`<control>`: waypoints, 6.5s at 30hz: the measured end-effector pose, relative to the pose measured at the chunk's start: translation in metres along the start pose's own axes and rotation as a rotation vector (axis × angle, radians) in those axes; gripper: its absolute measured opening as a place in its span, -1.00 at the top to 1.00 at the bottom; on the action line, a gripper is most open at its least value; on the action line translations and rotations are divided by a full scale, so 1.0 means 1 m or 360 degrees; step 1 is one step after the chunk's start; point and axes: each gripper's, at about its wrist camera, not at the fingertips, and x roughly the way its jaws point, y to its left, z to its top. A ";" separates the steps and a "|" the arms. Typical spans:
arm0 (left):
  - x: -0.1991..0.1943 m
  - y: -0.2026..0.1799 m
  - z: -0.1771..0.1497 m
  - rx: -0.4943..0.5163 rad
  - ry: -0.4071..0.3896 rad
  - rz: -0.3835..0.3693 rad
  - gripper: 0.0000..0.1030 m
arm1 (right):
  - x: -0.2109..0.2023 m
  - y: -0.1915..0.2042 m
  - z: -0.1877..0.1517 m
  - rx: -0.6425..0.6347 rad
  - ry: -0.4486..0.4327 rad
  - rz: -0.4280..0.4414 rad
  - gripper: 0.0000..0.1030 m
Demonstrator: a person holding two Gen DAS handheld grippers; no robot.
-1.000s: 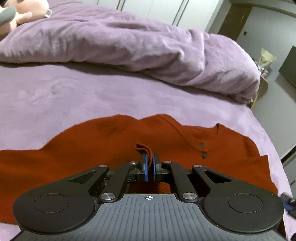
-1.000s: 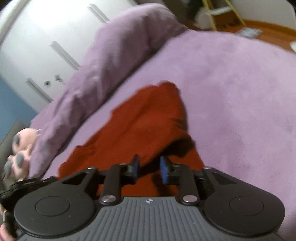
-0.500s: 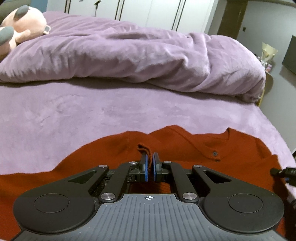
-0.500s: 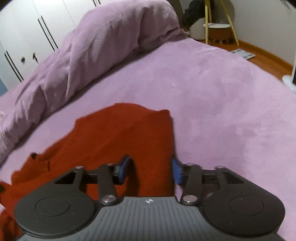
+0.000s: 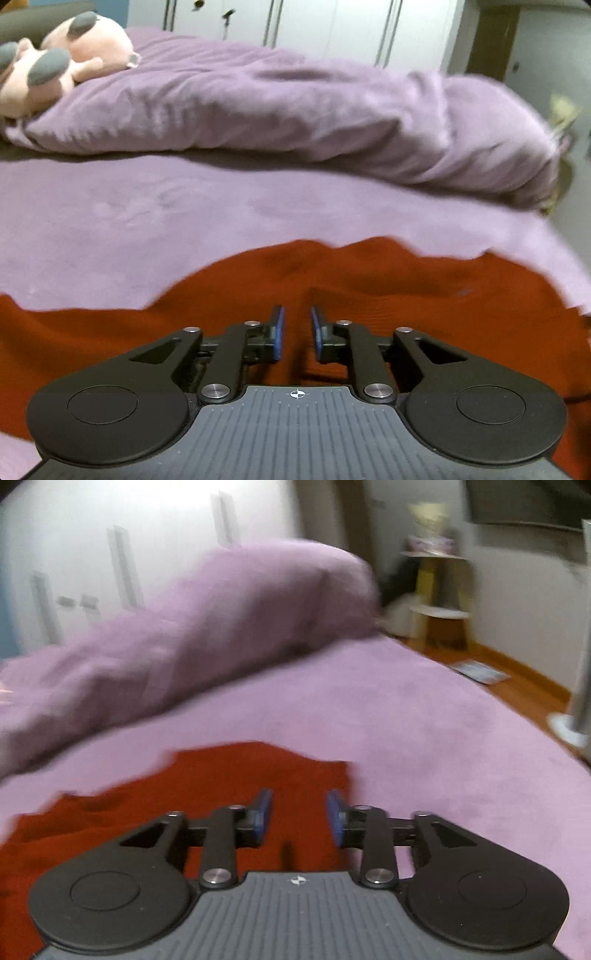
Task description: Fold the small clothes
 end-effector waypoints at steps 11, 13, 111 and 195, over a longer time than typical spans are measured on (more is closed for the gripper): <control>0.051 -0.050 -0.015 0.0121 0.0151 0.0014 0.25 | 0.060 0.064 -0.032 -0.0452 0.0199 -0.0028 0.34; 0.057 -0.049 -0.014 0.0121 0.0151 0.0031 0.21 | 0.070 0.057 -0.027 -0.0438 0.0190 -0.0022 0.34; -0.079 0.036 -0.082 -0.0377 0.0035 -0.0172 0.21 | 0.021 0.058 -0.019 0.0889 0.0544 0.0624 -0.16; -0.042 -0.011 -0.021 -0.0126 -0.0103 -0.0085 -0.43 | 0.057 0.074 -0.014 0.0301 0.0336 0.0707 0.69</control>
